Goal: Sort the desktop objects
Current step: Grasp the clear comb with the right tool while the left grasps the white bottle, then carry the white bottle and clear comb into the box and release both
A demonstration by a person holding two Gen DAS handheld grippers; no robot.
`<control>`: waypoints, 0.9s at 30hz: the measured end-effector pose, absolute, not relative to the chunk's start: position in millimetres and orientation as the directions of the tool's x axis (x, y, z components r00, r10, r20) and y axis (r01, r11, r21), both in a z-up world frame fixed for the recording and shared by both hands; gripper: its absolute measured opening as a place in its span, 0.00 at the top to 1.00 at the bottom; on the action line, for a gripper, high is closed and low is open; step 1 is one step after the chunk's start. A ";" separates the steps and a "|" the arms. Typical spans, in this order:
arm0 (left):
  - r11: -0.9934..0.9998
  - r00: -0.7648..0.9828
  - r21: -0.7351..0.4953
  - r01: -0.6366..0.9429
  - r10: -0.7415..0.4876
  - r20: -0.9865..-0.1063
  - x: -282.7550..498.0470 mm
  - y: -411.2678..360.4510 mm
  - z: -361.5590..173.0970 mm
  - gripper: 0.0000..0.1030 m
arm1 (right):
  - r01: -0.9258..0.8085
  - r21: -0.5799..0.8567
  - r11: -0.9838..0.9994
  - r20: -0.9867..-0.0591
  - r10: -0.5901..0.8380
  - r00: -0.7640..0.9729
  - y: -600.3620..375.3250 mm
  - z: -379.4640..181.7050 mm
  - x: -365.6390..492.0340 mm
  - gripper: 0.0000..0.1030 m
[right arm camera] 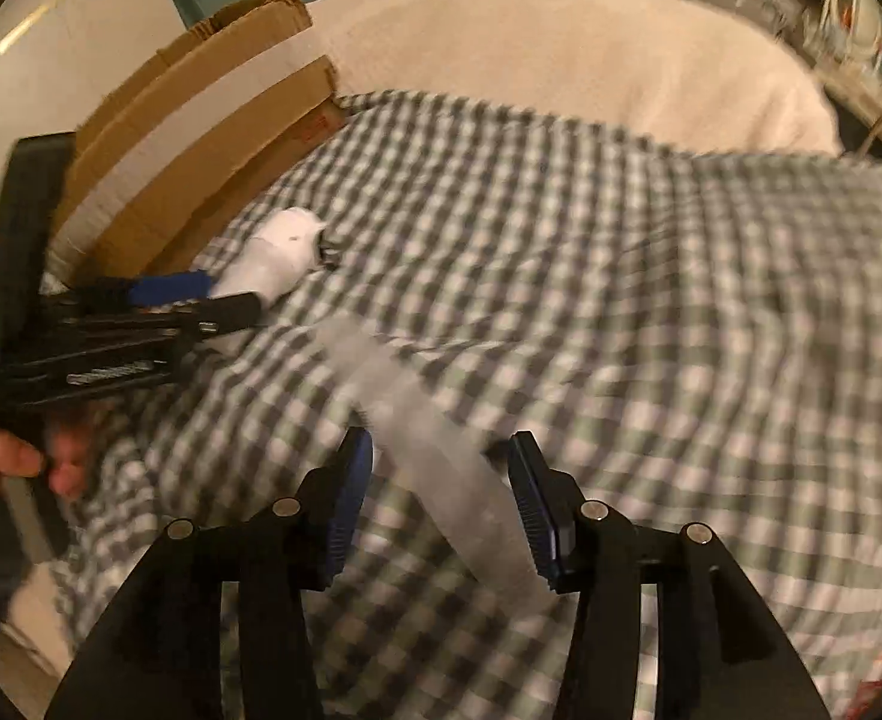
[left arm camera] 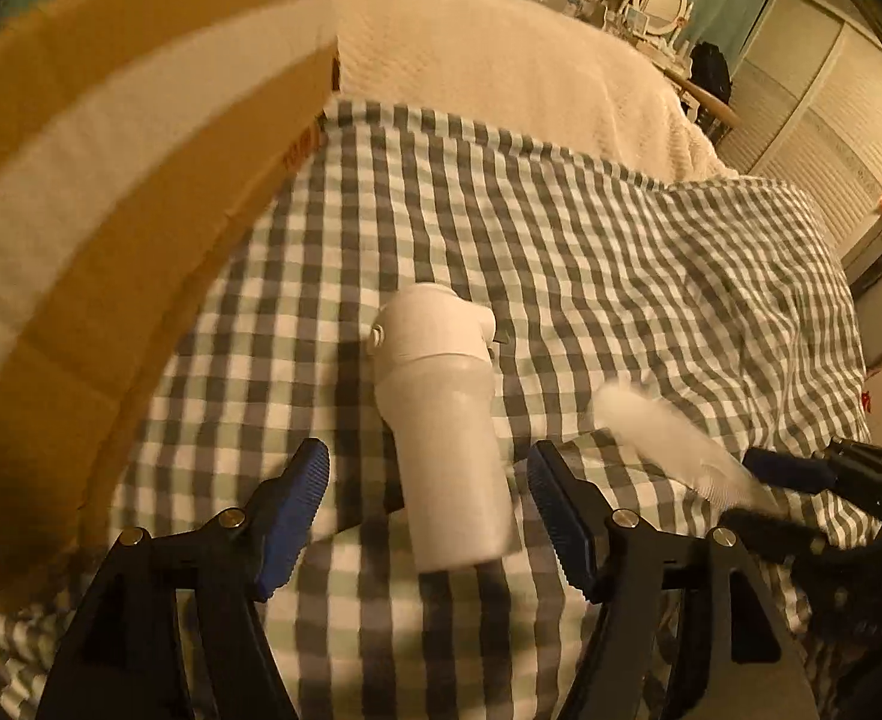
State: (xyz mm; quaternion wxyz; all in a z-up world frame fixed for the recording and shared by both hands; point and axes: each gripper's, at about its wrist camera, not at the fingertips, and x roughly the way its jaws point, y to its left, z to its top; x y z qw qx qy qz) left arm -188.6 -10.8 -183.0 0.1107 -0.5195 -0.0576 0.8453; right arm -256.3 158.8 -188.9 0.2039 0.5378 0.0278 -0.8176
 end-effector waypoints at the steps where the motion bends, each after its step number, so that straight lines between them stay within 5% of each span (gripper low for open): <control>1: -0.969 -0.421 -0.211 -0.129 0.246 -0.873 -192.7 -9.2 -186.6 0.31 | 0.379 0.173 -0.909 -0.894 -0.306 -0.327 154.1 -192.0 -257.7 0.55; 5: -0.965 -0.419 -0.215 -0.151 0.260 -0.870 -200.4 -3.5 -189.4 0.33 | 0.424 0.121 -0.898 -0.908 -0.273 -0.319 134.8 -200.5 -261.8 0.55; 7: -0.966 -0.418 -0.199 -0.164 0.251 -0.873 -201.9 -1.1 -190.3 0.64 | 0.422 0.104 -0.900 -0.909 -0.259 -0.327 131.2 -203.3 -262.9 0.55; 8: -0.966 -0.414 -0.192 -0.172 0.247 -0.876 -202.0 -0.3 -191.9 0.67 | 0.422 0.088 -0.902 -0.908 -0.247 -0.339 130.1 -203.2 -261.6 0.63; 9: -0.965 -0.412 -0.196 -0.175 0.253 -0.875 -201.1 -1.4 -192.5 0.68 | 0.424 0.066 -0.903 -0.906 -0.232 -0.353 128.8 -202.6 -260.1 0.75; 19: -0.948 -0.462 -0.264 -0.178 0.318 -0.828 -184.2 -12.4 -173.3 0.69 | 0.416 0.027 -0.909 -0.869 -0.227 -0.440 122.5 -178.4 -241.6 0.75; 27: -0.926 -0.636 -0.306 -0.222 0.376 -0.675 -155.9 -31.5 -83.9 0.69 | 0.375 0.124 -0.919 -0.797 -0.318 -0.514 119.8 -117.5 -229.0 0.75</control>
